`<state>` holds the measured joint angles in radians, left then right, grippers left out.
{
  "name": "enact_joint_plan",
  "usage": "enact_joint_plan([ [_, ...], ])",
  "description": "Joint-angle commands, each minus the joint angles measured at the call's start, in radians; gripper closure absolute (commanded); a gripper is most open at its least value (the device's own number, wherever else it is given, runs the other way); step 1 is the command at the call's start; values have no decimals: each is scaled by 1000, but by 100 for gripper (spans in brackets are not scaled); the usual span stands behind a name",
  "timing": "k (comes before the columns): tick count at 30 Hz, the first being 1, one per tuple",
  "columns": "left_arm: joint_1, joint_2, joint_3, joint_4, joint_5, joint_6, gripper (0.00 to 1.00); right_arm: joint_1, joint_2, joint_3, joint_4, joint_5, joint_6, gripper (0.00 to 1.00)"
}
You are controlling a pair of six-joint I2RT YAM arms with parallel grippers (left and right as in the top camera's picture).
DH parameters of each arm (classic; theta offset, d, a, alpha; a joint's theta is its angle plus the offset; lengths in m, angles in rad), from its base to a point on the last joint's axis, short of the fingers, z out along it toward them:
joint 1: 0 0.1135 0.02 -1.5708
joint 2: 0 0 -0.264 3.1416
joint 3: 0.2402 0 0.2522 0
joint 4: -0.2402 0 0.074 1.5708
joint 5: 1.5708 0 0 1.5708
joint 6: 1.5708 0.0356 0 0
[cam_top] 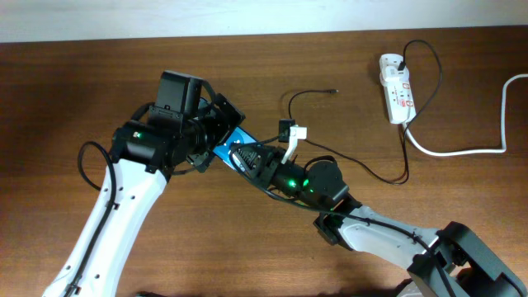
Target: Plug charger to phone and switch on socket
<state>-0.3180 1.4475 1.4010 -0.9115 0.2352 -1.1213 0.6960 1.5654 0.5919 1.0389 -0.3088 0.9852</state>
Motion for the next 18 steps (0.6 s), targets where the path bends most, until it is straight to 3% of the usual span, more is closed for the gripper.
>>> enact_joint_plan([
  [1, -2, -3, 18, 10, 31, 85, 1, -25, -15, 22, -43, -47, 119, 96],
  [6, -2, -25, 18, 10, 30, 240, 1, -86, -15, 22, -174, -61, 224, 96],
  [9, -2, -54, 18, 7, 29, 432, 1, -103, -15, 22, -196, -92, 324, 96],
  [11, -2, -68, 18, -11, 27, 499, 1, -104, -15, 22, -196, -100, 336, 96],
  [14, 1, -92, 18, -82, -13, 540, 1, -104, -15, 22, -220, -119, 342, 96],
  [18, 2, -141, 18, -235, -182, 553, 1, -104, -15, 22, -295, -180, 494, 96],
])
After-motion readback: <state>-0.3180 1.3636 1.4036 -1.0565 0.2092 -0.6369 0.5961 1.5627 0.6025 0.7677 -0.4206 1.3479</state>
